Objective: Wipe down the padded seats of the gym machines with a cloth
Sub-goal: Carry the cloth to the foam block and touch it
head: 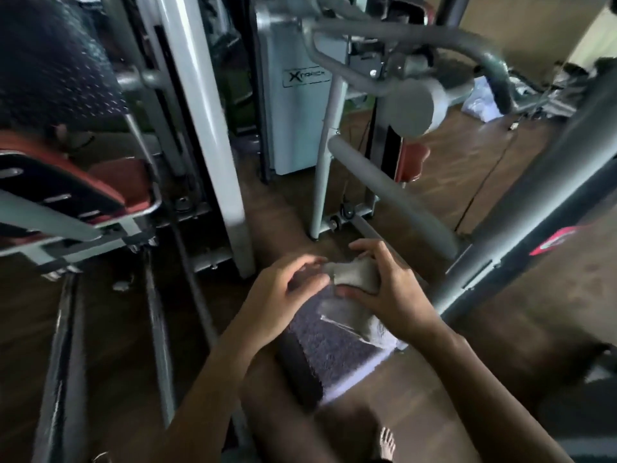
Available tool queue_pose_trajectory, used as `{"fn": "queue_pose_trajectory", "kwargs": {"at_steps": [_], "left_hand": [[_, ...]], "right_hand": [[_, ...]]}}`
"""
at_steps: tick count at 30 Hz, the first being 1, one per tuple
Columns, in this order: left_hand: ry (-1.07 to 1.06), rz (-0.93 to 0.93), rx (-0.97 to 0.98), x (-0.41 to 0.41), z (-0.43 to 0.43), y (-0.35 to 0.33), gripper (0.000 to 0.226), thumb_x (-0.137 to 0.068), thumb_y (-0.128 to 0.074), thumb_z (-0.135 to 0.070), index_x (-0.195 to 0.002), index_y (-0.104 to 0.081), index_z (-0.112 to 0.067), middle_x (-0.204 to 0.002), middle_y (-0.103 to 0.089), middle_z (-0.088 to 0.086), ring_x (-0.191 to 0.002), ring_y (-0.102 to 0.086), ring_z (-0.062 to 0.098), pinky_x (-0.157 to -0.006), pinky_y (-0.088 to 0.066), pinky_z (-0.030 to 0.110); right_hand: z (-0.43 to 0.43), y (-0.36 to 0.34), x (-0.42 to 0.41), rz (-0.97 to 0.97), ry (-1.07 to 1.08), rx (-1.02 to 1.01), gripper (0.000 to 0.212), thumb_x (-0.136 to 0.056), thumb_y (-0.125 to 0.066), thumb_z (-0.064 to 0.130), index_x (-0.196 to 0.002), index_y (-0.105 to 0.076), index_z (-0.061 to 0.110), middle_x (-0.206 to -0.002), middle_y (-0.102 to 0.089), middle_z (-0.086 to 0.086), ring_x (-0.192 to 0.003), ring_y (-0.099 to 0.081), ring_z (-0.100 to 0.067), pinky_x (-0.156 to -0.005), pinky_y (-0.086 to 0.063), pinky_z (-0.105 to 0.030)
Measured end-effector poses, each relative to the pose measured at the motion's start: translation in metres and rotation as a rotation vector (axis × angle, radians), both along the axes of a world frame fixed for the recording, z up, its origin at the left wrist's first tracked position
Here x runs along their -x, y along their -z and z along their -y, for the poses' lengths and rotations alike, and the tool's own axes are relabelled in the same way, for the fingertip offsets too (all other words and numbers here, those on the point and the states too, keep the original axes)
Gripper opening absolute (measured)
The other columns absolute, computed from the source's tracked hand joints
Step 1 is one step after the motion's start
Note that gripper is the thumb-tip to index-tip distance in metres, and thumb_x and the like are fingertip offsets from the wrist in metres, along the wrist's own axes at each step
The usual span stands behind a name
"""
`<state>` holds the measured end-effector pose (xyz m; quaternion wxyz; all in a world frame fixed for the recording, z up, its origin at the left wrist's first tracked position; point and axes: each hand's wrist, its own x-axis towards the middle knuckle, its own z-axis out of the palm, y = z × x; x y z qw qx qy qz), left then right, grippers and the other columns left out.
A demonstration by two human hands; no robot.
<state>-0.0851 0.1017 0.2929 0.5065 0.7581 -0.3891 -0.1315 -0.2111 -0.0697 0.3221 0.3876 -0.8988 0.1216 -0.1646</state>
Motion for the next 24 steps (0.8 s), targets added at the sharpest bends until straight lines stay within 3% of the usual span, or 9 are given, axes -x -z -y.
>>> {"fn": "queue_pose_trajectory", "kwargs": {"at_steps": [3, 5, 7, 10, 12, 15, 18, 20, 24], "left_hand": [[-0.048, -0.136, -0.008, 0.000, 0.032, 0.002, 0.027, -0.090, -0.073, -0.033, -0.116, -0.068, -0.030, -0.111, -0.071, -0.021, -0.108, -0.064, -0.003, -0.092, -0.045, 0.012], [-0.147, -0.169, -0.023, 0.001, 0.054, 0.000, 0.023, -0.089, -0.075, -0.021, -0.104, -0.066, -0.035, -0.094, -0.071, -0.028, -0.091, -0.066, -0.009, -0.080, -0.045, 0.008], [-0.237, -0.189, -0.041, 0.003, 0.077, -0.002, 0.020, -0.090, -0.074, -0.018, -0.095, -0.064, -0.034, -0.082, -0.070, -0.023, -0.077, -0.064, -0.007, -0.070, -0.045, 0.010], [-0.345, -0.187, -0.070, 0.006, 0.106, -0.004, 0.008, -0.091, -0.071, -0.028, -0.096, -0.066, -0.025, -0.084, -0.070, -0.004, -0.079, -0.065, 0.013, -0.070, -0.051, 0.029], [-0.390, -0.184, -0.088, 0.005, 0.121, -0.004, 0.008, -0.093, -0.069, -0.025, -0.098, -0.064, -0.027, -0.085, -0.067, -0.008, -0.080, -0.063, 0.008, -0.069, -0.048, 0.022], [-0.380, -0.195, -0.058, 0.004, 0.140, -0.010, 0.012, -0.097, -0.063, -0.019, -0.104, -0.061, -0.028, -0.095, -0.062, -0.008, -0.086, -0.060, 0.005, -0.072, -0.048, 0.018], [-0.374, -0.283, -0.037, -0.007, 0.149, -0.013, 0.012, -0.102, -0.056, -0.024, -0.112, -0.059, -0.029, -0.108, -0.062, 0.004, -0.098, -0.062, 0.021, -0.084, -0.055, 0.035], [-0.366, -0.349, -0.017, -0.014, 0.149, -0.015, 0.014, -0.099, -0.054, -0.035, -0.111, -0.057, -0.027, -0.107, -0.061, 0.011, -0.091, -0.061, 0.026, -0.083, -0.053, 0.044], [-0.260, -0.562, -0.038, -0.024, 0.142, -0.010, 0.021, -0.091, -0.062, -0.045, -0.098, -0.052, -0.028, -0.093, -0.049, 0.001, -0.083, -0.048, 0.017, -0.075, -0.041, 0.036]], "right_hand": [[0.032, 0.015, -0.033, -0.048, -0.139, -0.054, 0.065, -0.073, -0.078, 0.058, -0.125, -0.045, 0.038, -0.117, -0.055, 0.027, -0.112, -0.051, 0.015, -0.092, -0.040, -0.007], [0.061, 0.027, -0.052, -0.116, -0.229, -0.046, 0.068, -0.072, -0.081, 0.055, -0.127, -0.043, 0.042, -0.125, -0.055, 0.018, -0.114, -0.053, 0.005, -0.095, -0.044, -0.016], [0.090, 0.033, -0.065, -0.190, -0.327, 0.005, 0.071, -0.071, -0.080, 0.063, -0.129, -0.044, 0.044, -0.127, -0.051, 0.017, -0.115, -0.049, 0.003, -0.095, -0.041, -0.015], [0.136, 0.034, -0.083, -0.227, -0.486, 0.080, 0.068, -0.071, -0.072, 0.077, -0.121, -0.057, 0.034, -0.119, -0.054, 0.016, -0.114, -0.049, 0.000, -0.095, -0.046, -0.023], [0.165, 0.028, -0.097, -0.278, -0.590, 0.171, 0.074, -0.066, -0.066, 0.086, -0.112, -0.063, 0.028, -0.108, -0.061, 0.012, -0.106, -0.056, -0.005, -0.088, -0.051, -0.034], [0.197, 0.014, -0.118, -0.319, -0.677, 0.266, 0.071, -0.062, -0.068, 0.087, -0.100, -0.064, 0.026, -0.092, -0.066, 0.008, -0.087, -0.062, -0.008, -0.077, -0.054, -0.042], [0.216, -0.001, -0.131, -0.410, -0.759, 0.167, 0.054, -0.066, -0.078, 0.072, -0.100, -0.063, 0.034, -0.094, -0.069, 0.013, -0.088, -0.065, -0.005, -0.079, -0.056, -0.037], [0.226, -0.007, -0.139, -0.436, -0.780, 0.076, 0.038, -0.071, -0.084, 0.056, -0.099, -0.065, 0.037, -0.094, -0.070, 0.017, -0.088, -0.065, -0.001, -0.080, -0.054, -0.030], [0.229, -0.009, -0.144, -0.359, -0.728, 0.035, 0.035, -0.072, -0.088, 0.041, -0.099, -0.067, 0.037, -0.095, -0.069, 0.017, -0.088, -0.064, 0.001, -0.076, -0.051, -0.022]]}}
